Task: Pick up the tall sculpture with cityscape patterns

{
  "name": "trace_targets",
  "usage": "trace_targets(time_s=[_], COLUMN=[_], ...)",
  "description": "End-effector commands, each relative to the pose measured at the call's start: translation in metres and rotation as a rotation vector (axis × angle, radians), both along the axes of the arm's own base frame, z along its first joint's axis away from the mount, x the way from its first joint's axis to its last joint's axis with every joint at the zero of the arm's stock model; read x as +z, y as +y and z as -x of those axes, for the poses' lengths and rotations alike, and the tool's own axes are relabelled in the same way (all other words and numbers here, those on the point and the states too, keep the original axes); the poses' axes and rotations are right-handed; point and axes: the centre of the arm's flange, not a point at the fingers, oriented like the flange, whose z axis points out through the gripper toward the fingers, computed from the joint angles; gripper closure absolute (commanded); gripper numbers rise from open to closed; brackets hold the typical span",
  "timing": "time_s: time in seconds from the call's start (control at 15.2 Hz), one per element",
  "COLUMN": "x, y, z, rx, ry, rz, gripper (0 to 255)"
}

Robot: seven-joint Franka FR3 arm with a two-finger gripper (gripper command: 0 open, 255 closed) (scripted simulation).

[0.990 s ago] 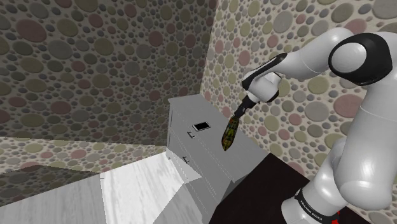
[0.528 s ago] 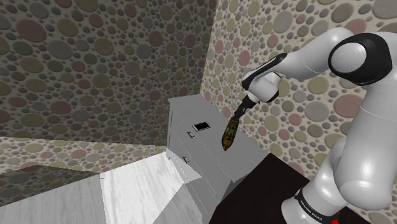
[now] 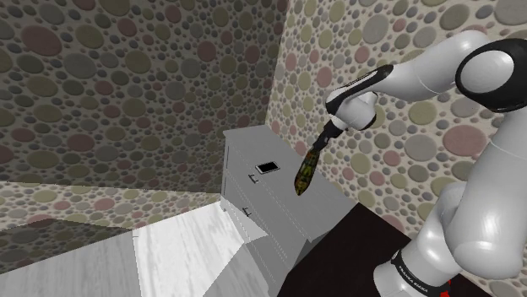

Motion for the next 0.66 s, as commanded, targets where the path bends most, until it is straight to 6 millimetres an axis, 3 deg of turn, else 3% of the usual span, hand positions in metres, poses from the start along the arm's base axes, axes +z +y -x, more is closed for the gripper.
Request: trace_targets(time_s=[0.0,0.46,0.59], x=[0.011,0.048,0.049], y=[-0.001,-0.001,-0.001], z=[-0.001,-0.001,-0.001], rx=[0.0,0.0,0.0], ry=[0.0,0.0,0.0], rz=[0.001,0.001,0.001], gripper=[255,255,255])
